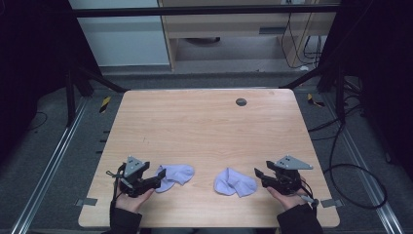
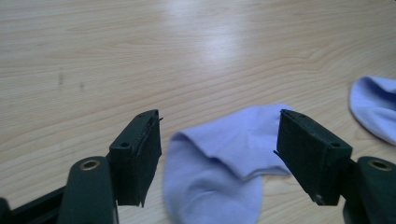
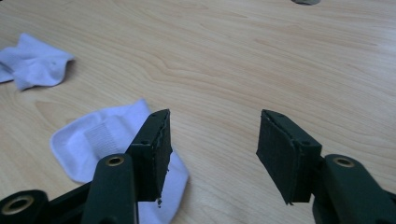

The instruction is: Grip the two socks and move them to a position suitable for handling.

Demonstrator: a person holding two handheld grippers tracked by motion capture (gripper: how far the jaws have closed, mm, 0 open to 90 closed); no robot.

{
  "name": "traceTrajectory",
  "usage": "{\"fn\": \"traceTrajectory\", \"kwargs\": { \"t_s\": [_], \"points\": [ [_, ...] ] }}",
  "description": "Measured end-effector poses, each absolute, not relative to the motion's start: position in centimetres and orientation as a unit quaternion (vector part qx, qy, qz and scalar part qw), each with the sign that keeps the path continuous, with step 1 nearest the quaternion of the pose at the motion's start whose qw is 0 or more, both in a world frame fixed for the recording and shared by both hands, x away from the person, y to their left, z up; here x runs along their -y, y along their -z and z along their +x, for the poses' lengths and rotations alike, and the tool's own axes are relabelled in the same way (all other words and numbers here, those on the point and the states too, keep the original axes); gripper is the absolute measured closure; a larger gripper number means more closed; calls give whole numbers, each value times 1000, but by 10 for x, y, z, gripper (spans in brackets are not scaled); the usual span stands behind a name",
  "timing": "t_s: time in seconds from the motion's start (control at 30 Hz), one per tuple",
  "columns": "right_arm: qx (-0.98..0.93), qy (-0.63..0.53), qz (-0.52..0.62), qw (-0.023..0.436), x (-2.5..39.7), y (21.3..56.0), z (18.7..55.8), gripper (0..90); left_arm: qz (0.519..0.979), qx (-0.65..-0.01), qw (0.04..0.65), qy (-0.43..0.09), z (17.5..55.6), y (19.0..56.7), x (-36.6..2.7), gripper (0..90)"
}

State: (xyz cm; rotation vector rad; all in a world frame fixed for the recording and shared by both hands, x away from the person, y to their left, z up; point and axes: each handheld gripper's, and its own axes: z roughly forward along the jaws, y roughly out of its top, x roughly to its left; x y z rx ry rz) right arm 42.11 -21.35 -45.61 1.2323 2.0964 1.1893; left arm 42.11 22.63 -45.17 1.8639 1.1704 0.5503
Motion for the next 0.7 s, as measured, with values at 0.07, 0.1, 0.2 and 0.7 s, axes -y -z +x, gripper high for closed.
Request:
{"fn": "traceTrajectory", "kwargs": {
  "t_s": [0.07, 0.1, 0.2, 0.7],
  "points": [
    [-762, -430, 437, 211, 210, 456, 420, 452, 749, -461, 424, -216, 420, 451, -219, 309],
    [-762, -430, 438, 208, 209, 455, 419, 454, 750, -459, 426, -213, 420, 451, -215, 312],
    [-764, -434, 433, 201, 205, 454, 417, 469, 754, -452, 430, -205, 419, 450, -203, 324],
    [-788, -423, 409, 180, 191, 460, 403, 545, 784, -413, 429, -176, 415, 450, -151, 425]
  ]
}}
